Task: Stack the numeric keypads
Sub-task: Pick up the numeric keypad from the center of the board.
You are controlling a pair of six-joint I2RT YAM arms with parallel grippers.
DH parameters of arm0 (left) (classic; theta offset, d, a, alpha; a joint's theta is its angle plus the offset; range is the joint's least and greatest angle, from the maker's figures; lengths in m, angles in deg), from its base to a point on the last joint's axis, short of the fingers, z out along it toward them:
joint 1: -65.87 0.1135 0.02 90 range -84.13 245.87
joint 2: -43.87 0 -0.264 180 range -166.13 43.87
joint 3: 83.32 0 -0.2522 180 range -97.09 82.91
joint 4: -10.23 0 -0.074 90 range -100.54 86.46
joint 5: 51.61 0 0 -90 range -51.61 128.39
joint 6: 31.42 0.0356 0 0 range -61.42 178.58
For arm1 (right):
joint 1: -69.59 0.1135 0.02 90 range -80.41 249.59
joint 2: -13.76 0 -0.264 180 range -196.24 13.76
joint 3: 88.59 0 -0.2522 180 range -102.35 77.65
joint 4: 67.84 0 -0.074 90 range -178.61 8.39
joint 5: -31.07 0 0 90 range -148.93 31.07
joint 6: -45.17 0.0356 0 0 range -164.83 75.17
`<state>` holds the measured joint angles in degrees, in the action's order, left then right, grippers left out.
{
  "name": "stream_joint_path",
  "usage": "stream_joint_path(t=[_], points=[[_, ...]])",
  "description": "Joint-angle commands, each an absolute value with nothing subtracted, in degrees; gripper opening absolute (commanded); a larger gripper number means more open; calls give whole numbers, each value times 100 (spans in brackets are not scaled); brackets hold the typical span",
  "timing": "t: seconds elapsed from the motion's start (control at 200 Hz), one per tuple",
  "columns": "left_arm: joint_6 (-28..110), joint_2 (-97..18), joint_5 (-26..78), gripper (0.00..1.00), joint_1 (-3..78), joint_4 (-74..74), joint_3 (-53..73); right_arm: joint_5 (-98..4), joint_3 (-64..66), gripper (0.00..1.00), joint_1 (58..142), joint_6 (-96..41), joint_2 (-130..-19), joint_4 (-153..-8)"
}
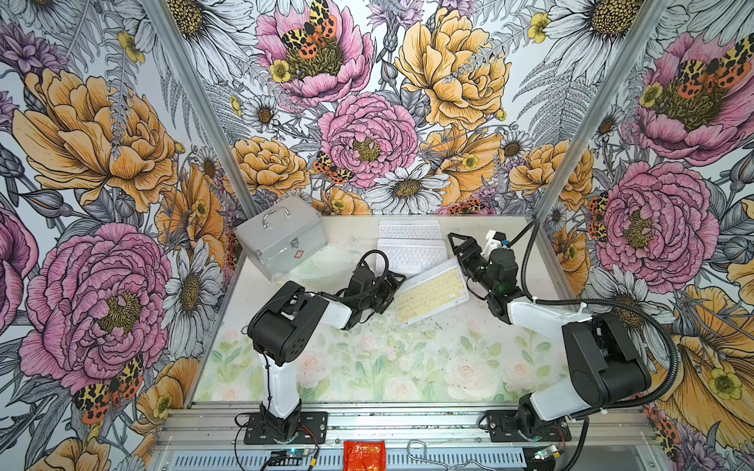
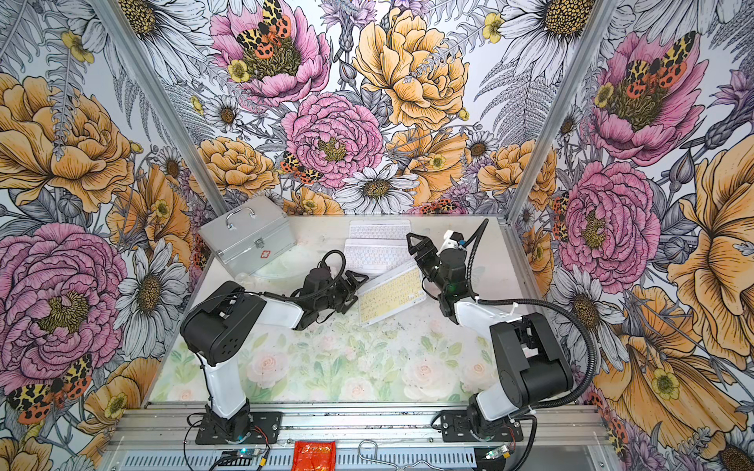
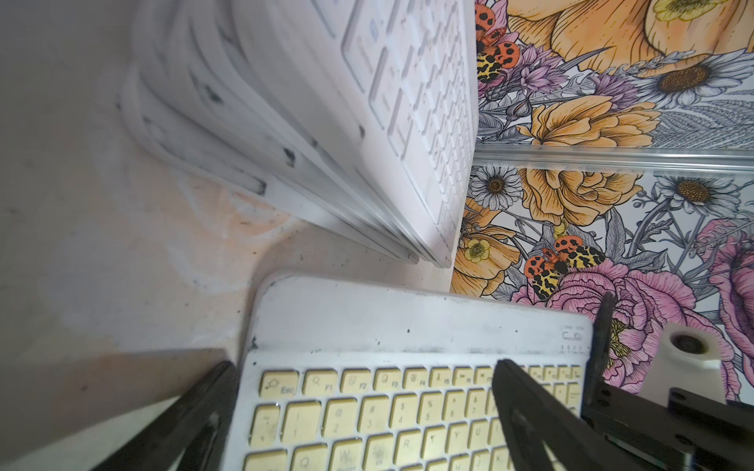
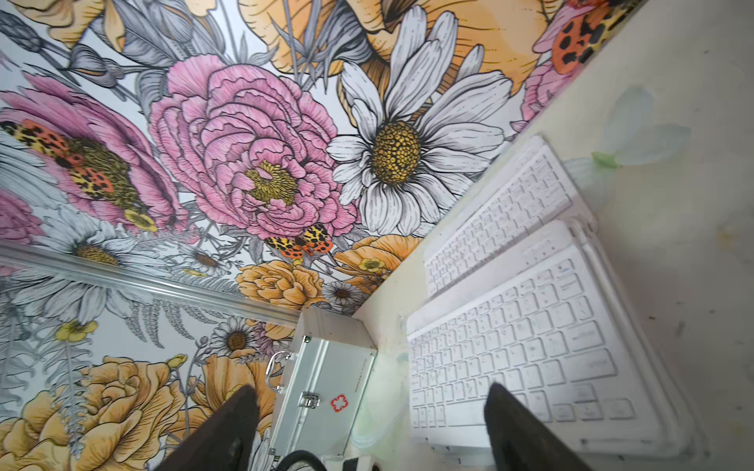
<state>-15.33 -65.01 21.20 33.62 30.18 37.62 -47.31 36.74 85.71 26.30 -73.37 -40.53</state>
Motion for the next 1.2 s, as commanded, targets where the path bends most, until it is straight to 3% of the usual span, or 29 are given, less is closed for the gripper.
stream_joint_path(t=[0.0, 0.245, 0.69, 1.196], points=[[-1790, -6599, 1783, 99, 3056, 2898, 3890, -4155, 3975, 89, 9101, 3182, -7615, -3989], [-1847, -6591, 1787, 99, 3053, 3010, 3974, -4640, 4071, 89, 9237, 3348, -7397, -4249], [-1881, -6643, 1756, 99, 3062, 3109, 3995, -4595, 3850, 88, 9165, 2926, -6503, -6456], [-1901, -6626, 1757, 99, 3084, 3108, 3958, -3440, 3139, 70, 8884, 2427, -6263, -7555]])
